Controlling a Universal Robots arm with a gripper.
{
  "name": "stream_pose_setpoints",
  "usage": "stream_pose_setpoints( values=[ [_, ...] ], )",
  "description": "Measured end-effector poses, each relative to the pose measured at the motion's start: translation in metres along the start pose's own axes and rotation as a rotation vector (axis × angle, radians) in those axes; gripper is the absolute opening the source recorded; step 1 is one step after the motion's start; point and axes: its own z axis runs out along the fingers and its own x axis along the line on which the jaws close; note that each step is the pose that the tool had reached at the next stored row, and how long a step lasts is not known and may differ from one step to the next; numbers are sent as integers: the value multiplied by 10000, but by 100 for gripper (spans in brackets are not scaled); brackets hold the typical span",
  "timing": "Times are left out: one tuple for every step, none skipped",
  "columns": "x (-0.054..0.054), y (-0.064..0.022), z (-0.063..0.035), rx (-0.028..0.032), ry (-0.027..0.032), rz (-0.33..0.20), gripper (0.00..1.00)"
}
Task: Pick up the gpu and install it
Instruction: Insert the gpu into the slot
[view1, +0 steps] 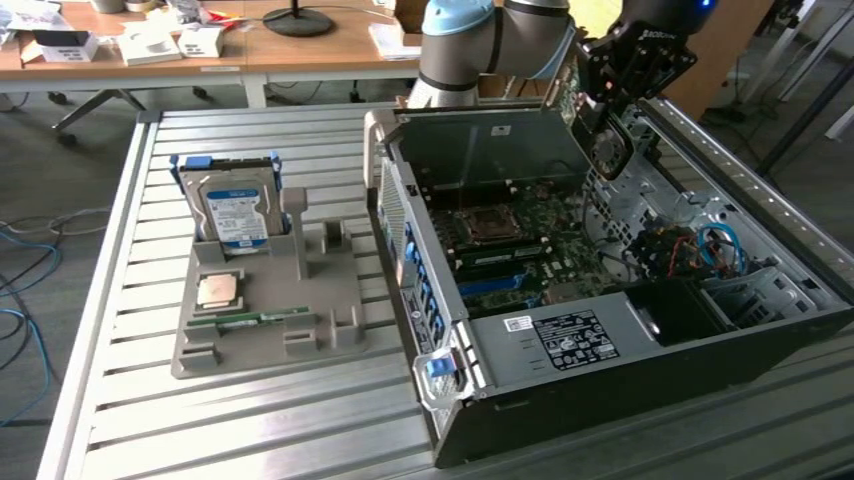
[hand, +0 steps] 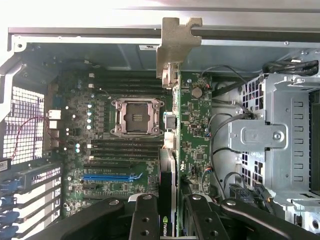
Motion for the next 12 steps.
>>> stream_pose_setpoints(
  values=[
    [0,0,0,0,0,0,26],
    [0,0,0,0,0,-1,26],
    [0,0,0,-1,0,0,26],
    [0,0,0,0,0,-1,26],
    [0,0,0,1,0,-7,26],
    [0,0,0,3,3,-21,26],
    [0,0,0,3,6,-56,26],
    [0,0,1,4,11,-101,26],
    [0,0,1,5,17,-152,26],
    [0,0,1,8,22,-202,26],
    [0,0,2,10,27,-251,26],
    [0,0,2,15,34,-310,26]
  ],
)
